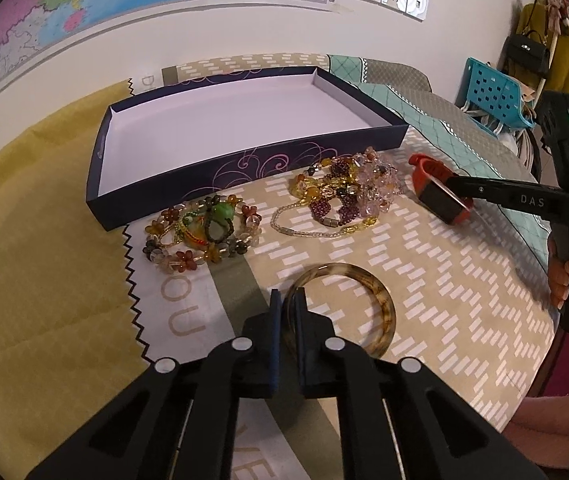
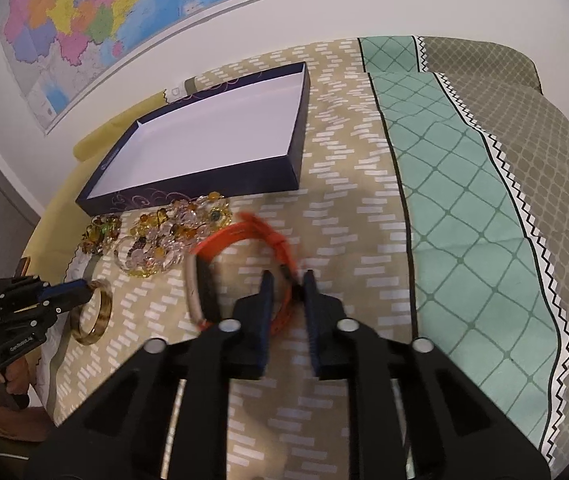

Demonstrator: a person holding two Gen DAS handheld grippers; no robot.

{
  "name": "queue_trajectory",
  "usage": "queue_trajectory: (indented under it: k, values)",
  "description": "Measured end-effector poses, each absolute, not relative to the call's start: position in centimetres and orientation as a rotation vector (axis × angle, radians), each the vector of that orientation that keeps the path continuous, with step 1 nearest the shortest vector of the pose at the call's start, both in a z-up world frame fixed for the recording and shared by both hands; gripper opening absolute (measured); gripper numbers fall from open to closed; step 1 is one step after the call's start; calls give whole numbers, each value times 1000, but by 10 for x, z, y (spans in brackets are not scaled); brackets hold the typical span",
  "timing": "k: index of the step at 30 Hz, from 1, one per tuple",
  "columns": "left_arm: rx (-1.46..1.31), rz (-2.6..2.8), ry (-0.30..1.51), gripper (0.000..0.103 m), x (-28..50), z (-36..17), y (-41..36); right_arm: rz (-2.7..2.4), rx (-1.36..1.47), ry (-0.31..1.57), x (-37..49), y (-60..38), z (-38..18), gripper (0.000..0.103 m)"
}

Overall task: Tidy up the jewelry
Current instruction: 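Grasp the orange smartwatch strap with the right tool while the left tool grasps the tortoiseshell bangle, then carry the watch and bangle into the dark-blue box and open both tools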

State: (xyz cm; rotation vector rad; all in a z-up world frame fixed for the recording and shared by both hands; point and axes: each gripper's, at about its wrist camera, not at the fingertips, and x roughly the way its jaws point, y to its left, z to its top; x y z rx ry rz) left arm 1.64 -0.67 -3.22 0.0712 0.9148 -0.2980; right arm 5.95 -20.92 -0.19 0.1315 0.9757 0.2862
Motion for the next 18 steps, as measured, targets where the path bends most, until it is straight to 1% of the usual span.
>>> queue_trajectory:
  k: [7, 18]
  values:
    - [14, -297, 905, 5, 16, -27, 1, 334, 197, 942, 59, -210, 8, 10]
    - [-125, -302, 832, 5, 35, 8, 31, 407, 213, 846, 80, -195, 42, 10]
